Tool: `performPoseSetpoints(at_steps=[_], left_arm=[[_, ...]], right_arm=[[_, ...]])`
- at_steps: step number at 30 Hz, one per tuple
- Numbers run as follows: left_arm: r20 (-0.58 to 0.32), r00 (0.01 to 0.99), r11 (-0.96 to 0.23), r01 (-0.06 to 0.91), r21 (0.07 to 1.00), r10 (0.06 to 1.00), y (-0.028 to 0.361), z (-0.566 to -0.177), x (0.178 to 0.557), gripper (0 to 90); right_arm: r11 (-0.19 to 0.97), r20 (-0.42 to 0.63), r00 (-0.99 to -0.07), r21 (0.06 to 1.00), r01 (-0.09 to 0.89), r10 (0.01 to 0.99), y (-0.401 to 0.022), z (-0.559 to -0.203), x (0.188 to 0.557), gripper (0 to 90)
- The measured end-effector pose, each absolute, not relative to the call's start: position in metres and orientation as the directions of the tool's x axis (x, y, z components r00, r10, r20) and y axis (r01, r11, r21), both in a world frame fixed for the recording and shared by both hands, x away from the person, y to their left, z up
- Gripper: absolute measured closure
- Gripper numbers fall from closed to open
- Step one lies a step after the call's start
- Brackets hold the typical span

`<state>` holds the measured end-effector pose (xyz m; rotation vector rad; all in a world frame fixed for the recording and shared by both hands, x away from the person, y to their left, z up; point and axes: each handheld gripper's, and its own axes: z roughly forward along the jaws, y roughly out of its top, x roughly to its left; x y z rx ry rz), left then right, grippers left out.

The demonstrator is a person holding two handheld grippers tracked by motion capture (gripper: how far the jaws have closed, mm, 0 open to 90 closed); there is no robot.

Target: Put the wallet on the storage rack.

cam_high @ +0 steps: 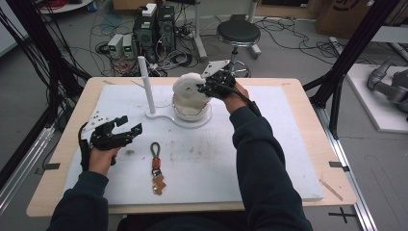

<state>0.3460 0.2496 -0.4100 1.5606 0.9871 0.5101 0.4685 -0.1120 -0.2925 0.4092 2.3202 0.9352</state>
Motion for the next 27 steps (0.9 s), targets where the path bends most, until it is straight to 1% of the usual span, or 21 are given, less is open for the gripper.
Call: performPoseSetpoints(at_steps=[7,14,19,21,22,24,25,26,27], left_arm=[[-0.204,0.548,0.025,0.316,0.948,0.811,0.25,-0.411,0.346,23.4],[-0.212,0.548,0.035,0.315,0.948,0.809,0.25,-0.411,0.346,23.4],[-0.219,0.548,0.043,0.315,0.948,0.808,0.251,-0.411,0.346,23.4],[-0.219,0.546,0.044,0.316,0.948,0.808,0.251,-0.411,0.346,23.4],[-0.22,0.547,0.045,0.316,0.948,0.808,0.251,-0.411,0.346,23.4],[-0.219,0.549,0.043,0.315,0.948,0.807,0.251,-0.411,0.347,23.4],[-0.217,0.549,0.041,0.315,0.948,0.807,0.251,-0.411,0.347,23.4],[-0.218,0.55,0.042,0.316,0.948,0.806,0.251,-0.411,0.347,23.4],[-0.22,0.551,0.042,0.317,0.948,0.805,0.251,-0.411,0.347,23.3]], right_arm=[[0.794,-0.492,-0.768,0.606,0.036,0.411,-0.095,-0.307,0.469,74.3],[0.836,-0.529,-0.762,0.548,0.028,0.373,-0.077,-0.319,0.469,74.9],[0.857,-0.512,-0.78,0.512,0.059,0.36,-0.068,-0.333,0.473,75.1],[0.837,-0.482,-0.784,0.541,0.084,0.39,-0.066,-0.342,0.477,75.1],[0.837,-0.482,-0.784,0.541,0.084,0.39,-0.066,-0.342,0.477,75.1],[0.799,-0.437,-0.788,0.591,0.112,0.434,-0.072,-0.345,0.48,74.9],[0.764,-0.389,-0.798,0.632,0.133,0.461,-0.077,-0.346,0.481,73.1],[0.741,-0.364,-0.802,0.657,0.14,0.474,-0.081,-0.347,0.482,69.3],[0.705,-0.318,-0.807,0.69,0.163,0.497,-0.086,-0.348,0.482,61.1]])
